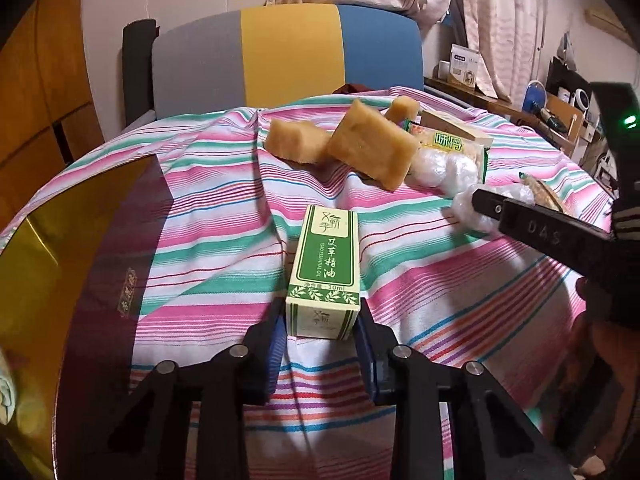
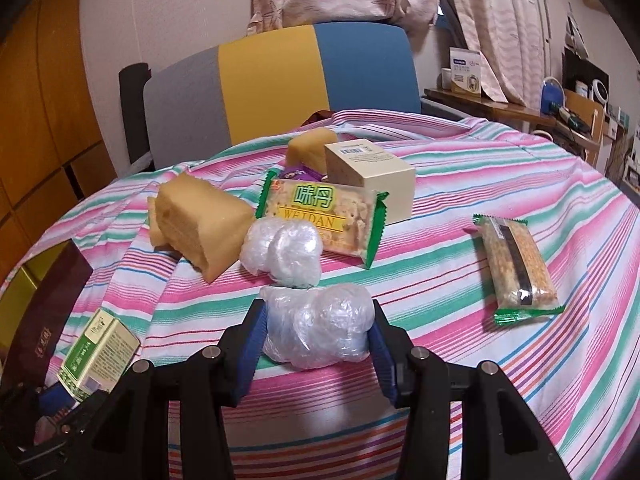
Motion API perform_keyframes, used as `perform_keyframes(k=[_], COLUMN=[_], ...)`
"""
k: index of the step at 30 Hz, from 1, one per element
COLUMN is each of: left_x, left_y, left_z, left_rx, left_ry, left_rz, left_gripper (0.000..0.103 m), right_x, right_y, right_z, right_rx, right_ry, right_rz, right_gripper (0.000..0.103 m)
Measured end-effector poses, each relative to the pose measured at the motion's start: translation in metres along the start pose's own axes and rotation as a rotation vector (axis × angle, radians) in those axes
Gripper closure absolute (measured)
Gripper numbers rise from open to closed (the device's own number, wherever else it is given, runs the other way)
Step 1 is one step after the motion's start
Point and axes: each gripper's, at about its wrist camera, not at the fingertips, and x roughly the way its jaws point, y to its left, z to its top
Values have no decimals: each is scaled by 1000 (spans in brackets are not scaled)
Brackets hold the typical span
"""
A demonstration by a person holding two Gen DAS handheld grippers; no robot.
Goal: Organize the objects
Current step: 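Grasp the green-white box with the left gripper, then carry the green box and wrapped balls over the gold tray with both grippers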
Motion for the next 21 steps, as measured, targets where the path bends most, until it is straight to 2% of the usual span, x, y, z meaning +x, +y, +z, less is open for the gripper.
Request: perform_keyframes(k=[13,21], left_x=[-35,-70], left_y=[15,28], left_z=[-5,-8], left_rx=[-67,-104], left_ry=[-66,-117], left_rz=[-61,-87], left_gripper=[71,71], right_x=[0,-6], right_y=[11,26], right_z=[0,-1], right_rx=[-53,-129], right_ry=[1,-25], right_rz=[-21,1], right_gripper=[54,56])
